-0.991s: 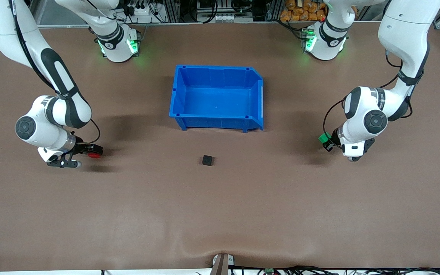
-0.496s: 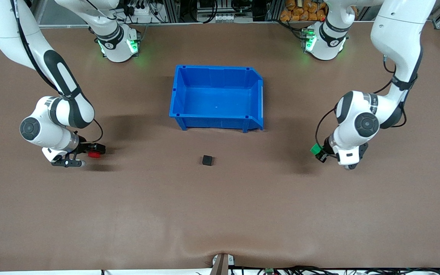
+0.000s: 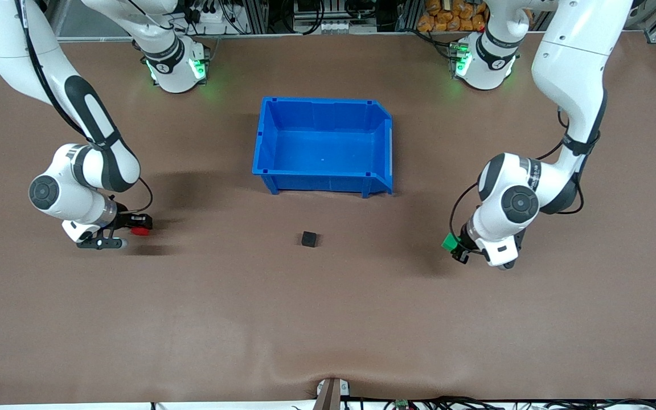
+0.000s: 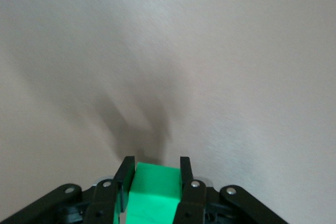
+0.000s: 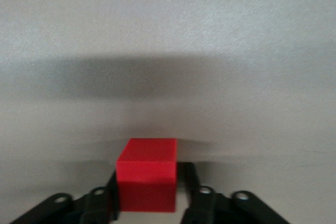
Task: Attach green and red cubes to black cube
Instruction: 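Close both grippers on the green and red cubes, then carry the green cube and red cube toward the black cube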
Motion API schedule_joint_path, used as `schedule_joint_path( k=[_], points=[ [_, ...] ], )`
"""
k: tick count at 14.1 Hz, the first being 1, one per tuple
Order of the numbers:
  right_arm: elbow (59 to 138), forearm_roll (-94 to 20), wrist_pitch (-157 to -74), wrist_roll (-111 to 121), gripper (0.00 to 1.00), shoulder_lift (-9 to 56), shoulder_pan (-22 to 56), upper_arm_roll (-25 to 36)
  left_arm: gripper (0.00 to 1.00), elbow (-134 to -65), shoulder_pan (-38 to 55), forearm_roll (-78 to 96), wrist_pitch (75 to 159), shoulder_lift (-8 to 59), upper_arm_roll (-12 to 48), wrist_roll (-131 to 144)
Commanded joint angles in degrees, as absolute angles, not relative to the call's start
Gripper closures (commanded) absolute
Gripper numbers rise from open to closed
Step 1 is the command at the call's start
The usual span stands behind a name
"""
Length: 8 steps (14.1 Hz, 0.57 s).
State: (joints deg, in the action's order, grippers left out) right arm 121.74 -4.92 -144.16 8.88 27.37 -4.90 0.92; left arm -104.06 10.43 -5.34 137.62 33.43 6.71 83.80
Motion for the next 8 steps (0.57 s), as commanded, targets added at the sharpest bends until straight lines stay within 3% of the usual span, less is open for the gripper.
schedule_joint_path(
  k=[1,8],
  points=[
    [121.1,-5.6,-144.2,12.0,1.00,27.5,-5.1,0.4,1.00,-98.9,11.9,-5.5,134.2,35.3,6.6,88.4],
    [112.3,-5.4,-136.4,36.6,1.00,27.2,-3.1,0.3,1.00,-91.5,16.5,1.0,131.3,37.8,6.6,95.5]
  ],
)
